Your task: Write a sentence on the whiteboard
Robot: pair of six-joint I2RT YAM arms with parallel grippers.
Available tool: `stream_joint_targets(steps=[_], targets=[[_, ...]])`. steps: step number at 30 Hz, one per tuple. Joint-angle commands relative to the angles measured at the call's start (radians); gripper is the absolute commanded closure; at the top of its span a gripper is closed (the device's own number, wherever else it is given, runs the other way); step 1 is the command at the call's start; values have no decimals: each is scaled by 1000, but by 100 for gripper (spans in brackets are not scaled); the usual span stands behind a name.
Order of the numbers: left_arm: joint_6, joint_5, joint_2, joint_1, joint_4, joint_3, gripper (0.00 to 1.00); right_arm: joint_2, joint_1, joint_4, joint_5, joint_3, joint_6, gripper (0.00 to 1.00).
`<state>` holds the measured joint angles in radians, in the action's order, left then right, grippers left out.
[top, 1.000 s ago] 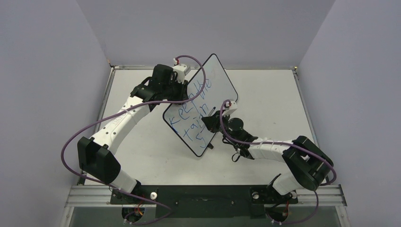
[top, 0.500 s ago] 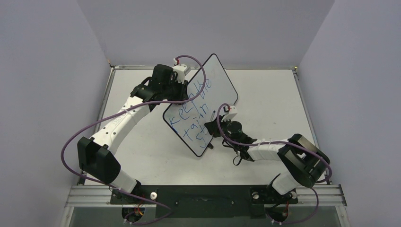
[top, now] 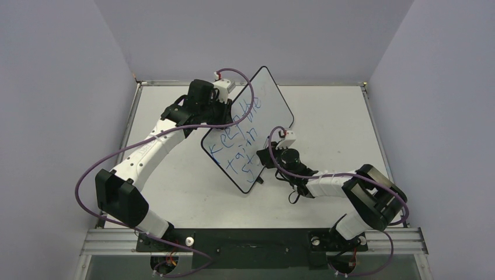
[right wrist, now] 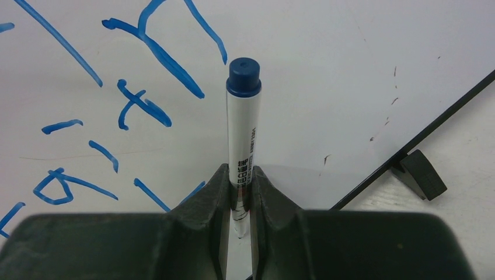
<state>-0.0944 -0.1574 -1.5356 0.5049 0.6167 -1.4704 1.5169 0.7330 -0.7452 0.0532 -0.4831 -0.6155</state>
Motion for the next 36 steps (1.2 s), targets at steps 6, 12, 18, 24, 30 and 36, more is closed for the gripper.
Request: stream_joint_targets(steps=[6, 12, 18, 24, 30, 36], targets=[[85, 28, -24, 38, 44, 47, 100, -34, -4, -143, 80, 7, -50, 100], [85, 28, -22, 38, 44, 48, 100, -16, -14, -306, 110, 33, -116, 100], [86, 32, -18, 38, 42, 50, 100, -66, -17, -356, 138, 85, -131, 100], [85, 30, -20, 38, 43, 49, 100, -177, -10, -259, 164, 135, -127, 100], [83, 7, -10, 38, 37, 45, 100, -316, 6, -63, 150, 75, -82, 100], [84, 14, -12, 37, 41, 44, 96, -399, 7, 123, 126, -67, -32, 100]])
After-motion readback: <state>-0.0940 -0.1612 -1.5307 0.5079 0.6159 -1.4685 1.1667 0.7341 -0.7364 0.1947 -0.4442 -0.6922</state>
